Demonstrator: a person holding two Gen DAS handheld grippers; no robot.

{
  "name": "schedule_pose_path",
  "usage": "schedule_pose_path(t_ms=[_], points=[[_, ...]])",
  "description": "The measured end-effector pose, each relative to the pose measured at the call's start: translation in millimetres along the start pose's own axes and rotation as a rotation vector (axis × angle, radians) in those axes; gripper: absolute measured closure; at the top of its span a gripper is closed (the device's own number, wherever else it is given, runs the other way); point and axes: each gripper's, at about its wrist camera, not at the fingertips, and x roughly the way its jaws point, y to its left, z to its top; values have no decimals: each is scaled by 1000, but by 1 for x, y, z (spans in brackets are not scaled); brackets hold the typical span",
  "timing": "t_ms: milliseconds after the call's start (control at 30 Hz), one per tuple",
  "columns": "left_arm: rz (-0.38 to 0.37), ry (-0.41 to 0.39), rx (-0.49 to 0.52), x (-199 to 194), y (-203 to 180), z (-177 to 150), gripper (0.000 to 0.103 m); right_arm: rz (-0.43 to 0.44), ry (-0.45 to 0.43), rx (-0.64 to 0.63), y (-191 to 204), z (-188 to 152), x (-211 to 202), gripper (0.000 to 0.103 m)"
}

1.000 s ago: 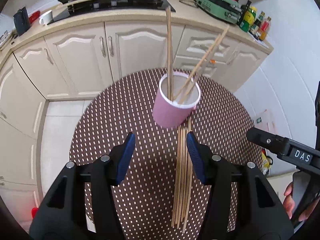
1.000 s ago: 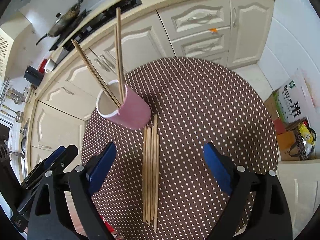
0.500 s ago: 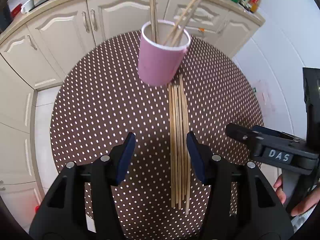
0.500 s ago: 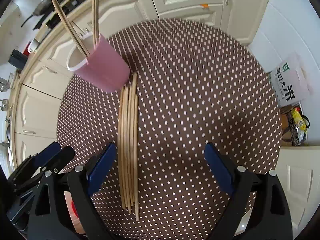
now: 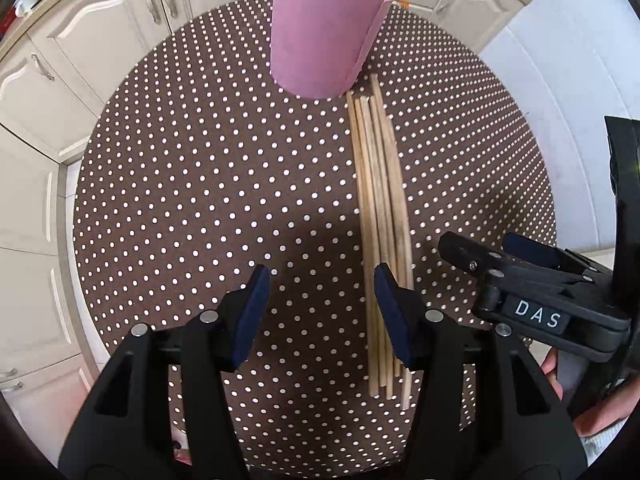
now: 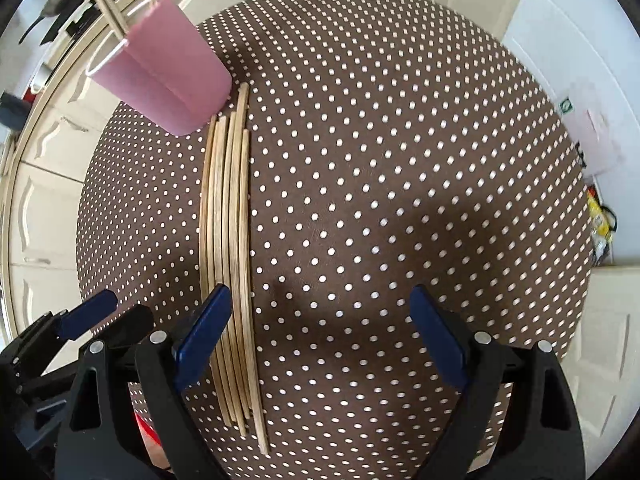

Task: Organize utensils
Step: 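Move both grippers down toward the stick pile beside the cup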

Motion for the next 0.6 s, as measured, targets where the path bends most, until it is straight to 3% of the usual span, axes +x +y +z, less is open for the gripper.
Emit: schedule_pose_path(t_ms=[267, 433, 600], points=[[-22, 40, -2, 22, 17, 10, 46, -71, 40, 36, 12, -10, 26, 17], [0, -17, -11, 28, 26, 22, 46, -104, 34, 52, 24, -8, 38, 15], [-29, -5, -27, 34, 42, 36, 47, -110, 58, 83, 30, 1, 44, 15]])
